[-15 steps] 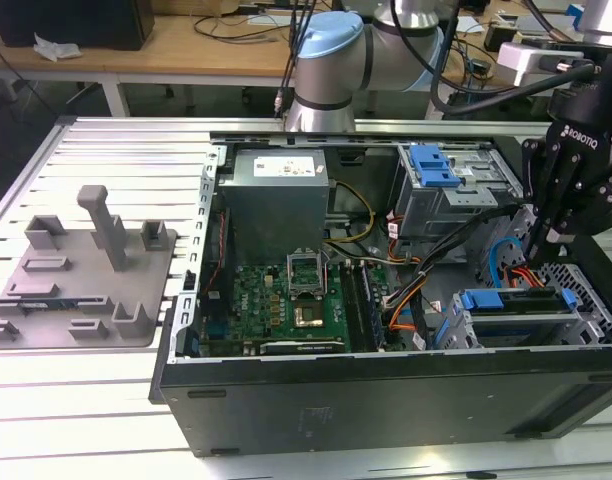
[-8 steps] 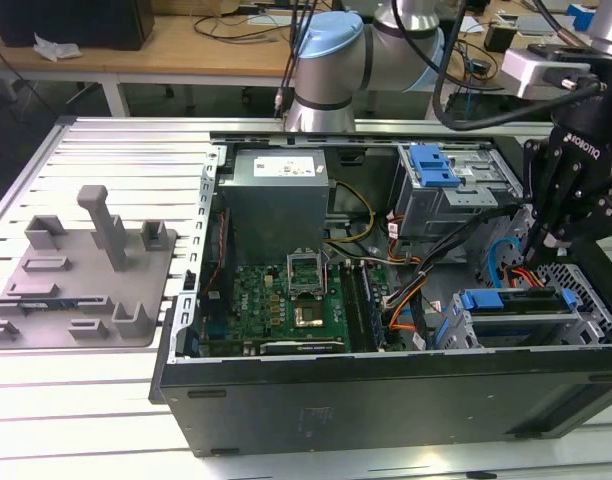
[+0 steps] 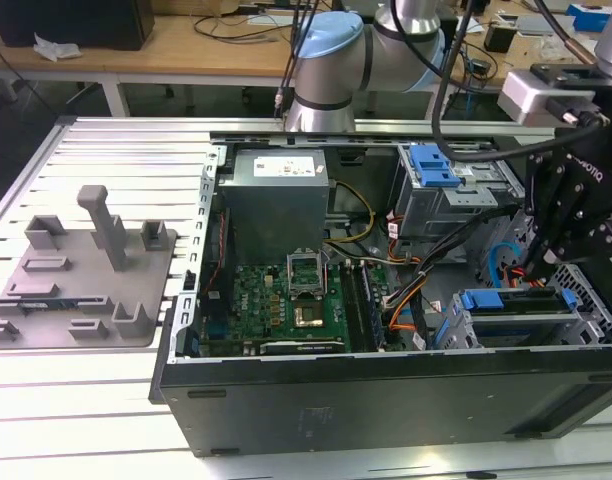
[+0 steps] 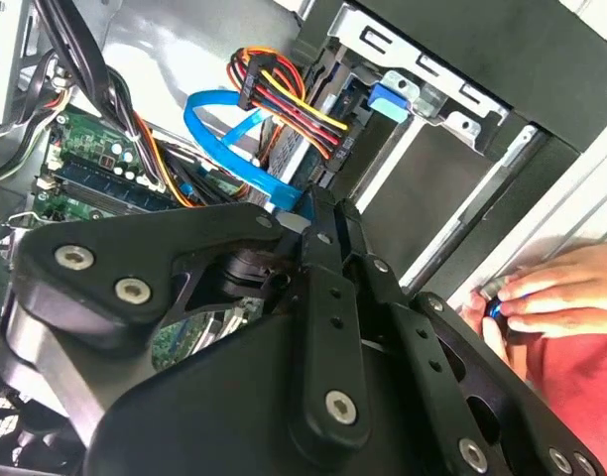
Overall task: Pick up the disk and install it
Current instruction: 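Insert the second disk wire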
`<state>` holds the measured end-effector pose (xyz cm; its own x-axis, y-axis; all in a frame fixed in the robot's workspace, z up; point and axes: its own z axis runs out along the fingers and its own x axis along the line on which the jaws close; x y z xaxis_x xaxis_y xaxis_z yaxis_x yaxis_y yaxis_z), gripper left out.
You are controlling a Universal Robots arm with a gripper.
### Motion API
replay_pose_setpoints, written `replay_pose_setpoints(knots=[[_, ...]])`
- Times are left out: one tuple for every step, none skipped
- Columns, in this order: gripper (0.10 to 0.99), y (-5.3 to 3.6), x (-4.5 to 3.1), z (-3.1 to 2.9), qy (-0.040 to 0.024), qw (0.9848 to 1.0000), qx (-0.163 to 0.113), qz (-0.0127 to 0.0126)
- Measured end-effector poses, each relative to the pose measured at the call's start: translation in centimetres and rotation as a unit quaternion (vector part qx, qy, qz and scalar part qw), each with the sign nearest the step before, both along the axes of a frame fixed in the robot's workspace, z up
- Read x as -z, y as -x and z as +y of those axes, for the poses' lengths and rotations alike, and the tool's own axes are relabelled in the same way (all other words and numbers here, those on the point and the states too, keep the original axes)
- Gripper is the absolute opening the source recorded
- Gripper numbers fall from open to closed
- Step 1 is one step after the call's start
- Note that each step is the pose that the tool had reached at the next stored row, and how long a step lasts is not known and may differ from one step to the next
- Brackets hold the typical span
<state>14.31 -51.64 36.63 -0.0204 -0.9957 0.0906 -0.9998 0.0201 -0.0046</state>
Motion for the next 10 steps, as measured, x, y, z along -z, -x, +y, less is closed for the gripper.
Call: replay_pose_setpoints(knots=[[0.161,0.01,0.11,-0.01,-0.0028,1.0000,0.000,-0.0013],[0.161,0.00,0.17,-0.08,-0.0073,1.0000,-0.001,-0.0027],[0.161,0.01,0.24,-0.18,-0.0114,0.9999,-0.001,-0.0036],[0.161,0.01,0.30,-0.28,-0.0142,0.9999,-0.001,-0.0041],[0.161,0.01,0.36,-0.38,-0.0165,0.9999,-0.001,-0.0045],[0.161,0.02,0.41,-0.49,-0.0182,0.9998,-0.001,-0.0048],[0.161,0.02,0.46,-0.56,-0.0192,0.9998,-0.001,-0.0050],[0.161,0.02,0.50,-0.61,-0.0200,0.9998,-0.001,-0.0051],[0.161,0.03,0.58,-0.74,-0.0218,0.9997,-0.001,-0.0054],[0.161,0.04,0.66,-0.82,-0.0230,0.9997,-0.001,-0.0056]])
